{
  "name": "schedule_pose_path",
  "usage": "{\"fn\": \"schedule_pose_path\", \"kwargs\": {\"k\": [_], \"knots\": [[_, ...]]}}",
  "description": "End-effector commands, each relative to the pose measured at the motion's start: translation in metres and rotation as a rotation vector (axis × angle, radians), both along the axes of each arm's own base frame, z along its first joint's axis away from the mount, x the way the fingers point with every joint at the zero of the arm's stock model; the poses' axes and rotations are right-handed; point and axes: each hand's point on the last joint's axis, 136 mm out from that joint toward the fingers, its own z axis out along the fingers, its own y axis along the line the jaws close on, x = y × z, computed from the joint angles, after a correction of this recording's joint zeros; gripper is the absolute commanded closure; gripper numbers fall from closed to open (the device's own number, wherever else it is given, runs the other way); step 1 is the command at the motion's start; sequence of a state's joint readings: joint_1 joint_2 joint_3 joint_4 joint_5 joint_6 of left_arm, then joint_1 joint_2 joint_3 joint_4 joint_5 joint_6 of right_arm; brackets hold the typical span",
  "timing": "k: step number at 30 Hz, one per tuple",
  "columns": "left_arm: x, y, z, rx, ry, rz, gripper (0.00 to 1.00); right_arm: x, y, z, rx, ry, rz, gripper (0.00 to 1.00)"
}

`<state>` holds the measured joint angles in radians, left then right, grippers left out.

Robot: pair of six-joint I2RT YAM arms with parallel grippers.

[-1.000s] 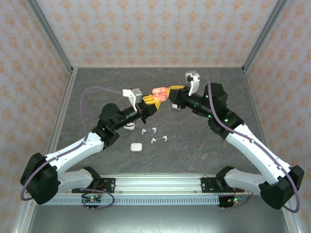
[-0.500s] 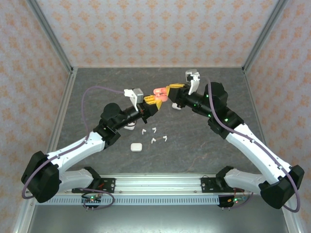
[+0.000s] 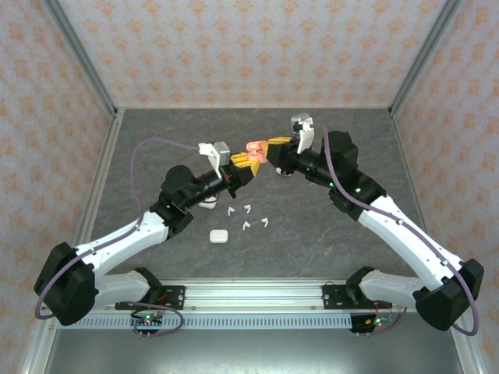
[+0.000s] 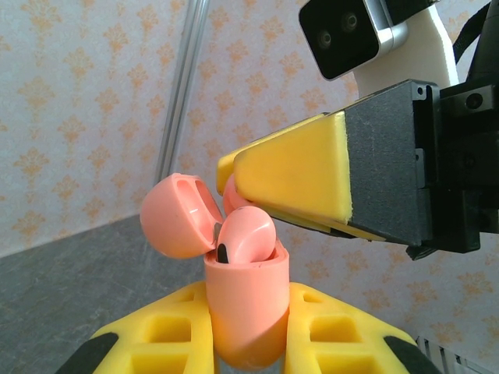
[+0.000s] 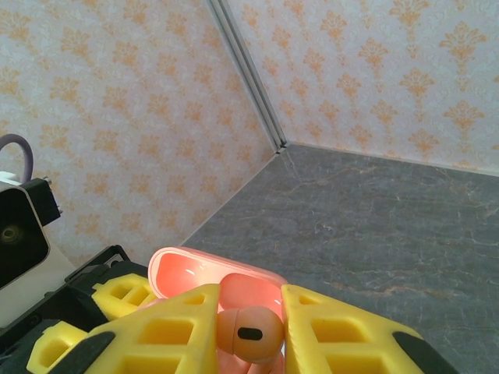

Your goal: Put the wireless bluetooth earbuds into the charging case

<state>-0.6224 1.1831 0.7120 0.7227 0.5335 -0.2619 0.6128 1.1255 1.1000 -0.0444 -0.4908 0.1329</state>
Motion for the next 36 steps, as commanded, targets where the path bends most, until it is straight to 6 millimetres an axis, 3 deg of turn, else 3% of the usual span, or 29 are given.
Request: {"fn": "schedule_pose_path", "kwargs": {"k": [1,11,16,28,36], "knots": [[-0.003,0.001,0.032,-0.06,-0.069,0.01,1.0,-0.011,0.001,0.012,-0.002,-0.015,0.037,0.76],[-0.002,0.001,0.032,-0.063,-0.07,0.01,1.0,-0.02,0.004,0.006,0.0,0.052,0.08,0.72],[-0.002,0.0,0.03,-0.062,-0.067,0.009,1.0,-0.021,0.003,0.014,0.009,0.053,0.079,0.66],[-0.008,0.0,0.035,-0.067,-0.085,-0.015,1.0,-0.017,-0.03,0.038,-0.023,0.041,-0.046,0.29],[-0.017,-0.004,0.036,-0.067,-0.098,-0.065,1.0,-0.027,-0.016,0.021,-0.001,0.122,0.102,0.01]]}}
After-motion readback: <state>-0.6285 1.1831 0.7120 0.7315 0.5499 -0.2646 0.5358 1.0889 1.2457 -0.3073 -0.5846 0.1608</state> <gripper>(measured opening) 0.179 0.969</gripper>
